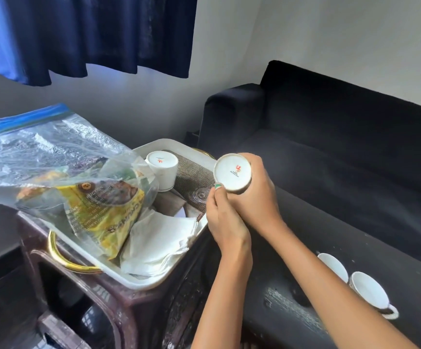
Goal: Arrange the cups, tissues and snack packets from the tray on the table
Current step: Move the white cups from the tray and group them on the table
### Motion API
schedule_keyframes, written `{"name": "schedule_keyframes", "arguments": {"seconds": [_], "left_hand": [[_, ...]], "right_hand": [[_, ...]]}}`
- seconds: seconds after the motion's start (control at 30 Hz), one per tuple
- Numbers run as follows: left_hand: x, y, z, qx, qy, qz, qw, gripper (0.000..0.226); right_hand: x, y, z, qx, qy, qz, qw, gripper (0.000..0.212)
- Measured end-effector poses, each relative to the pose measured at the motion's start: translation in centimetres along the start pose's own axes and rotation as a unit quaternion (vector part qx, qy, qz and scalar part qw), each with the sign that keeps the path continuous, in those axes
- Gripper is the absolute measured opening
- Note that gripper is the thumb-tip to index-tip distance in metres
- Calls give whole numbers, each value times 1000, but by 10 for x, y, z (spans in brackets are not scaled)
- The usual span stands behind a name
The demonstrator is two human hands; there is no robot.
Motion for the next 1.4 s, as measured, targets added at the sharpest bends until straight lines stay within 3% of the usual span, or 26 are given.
{"name": "schedule_keyframes", "arguments": {"seconds": [0.13, 0.3, 0.43, 0.57, 0.7, 0.8, 0.9, 1.07, 1.23, 1.4], "left_hand": [[13, 7, -13, 67, -68, 23, 995, 35], [35, 18, -27, 179, -186, 63, 964, 46], [45, 21, -27, 190, -243, 71, 949, 44], [53, 23, -28, 184, -247, 85, 948, 58], [63, 24, -33, 210, -238, 81, 945, 39], [72, 25, -31, 199, -227, 111, 947, 37], [80, 26, -32, 219, -200, 156, 942, 50], [86, 27, -35, 254, -151, 230, 927, 75], [95, 31, -38, 274, -122, 286, 910, 75], [102, 34, -39, 282, -140, 302, 900, 69]], "right_hand": [[-19, 20, 32, -36, 75, 12, 996, 70], [-37, 57, 60, -54, 119, 4, 991, 68], [-39, 65, 64, 29, 183, 45, 982, 81], [-35, 70, 70, 83, 267, 111, 954, 99], [-38, 77, 80, 108, 277, 119, 947, 96], [-47, 82, 95, 122, 195, 61, 971, 104], [-66, 90, 119, 84, -11, -86, 993, 109], [-85, 108, 126, 46, -282, -246, 926, 92], [-75, 114, 111, 75, -393, -287, 871, 83], [-67, 108, 107, 72, -404, -268, 872, 70]]}}
Point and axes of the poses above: each hand's wrist, its own y-axis away from the middle knuckle, its own z-axis out of the back of the hand, x = y × z, the point moved 6 cm from there along -y, towards the middle knuckle, and after that the axes turned 9 degrees about z, right-handed, at the moved point
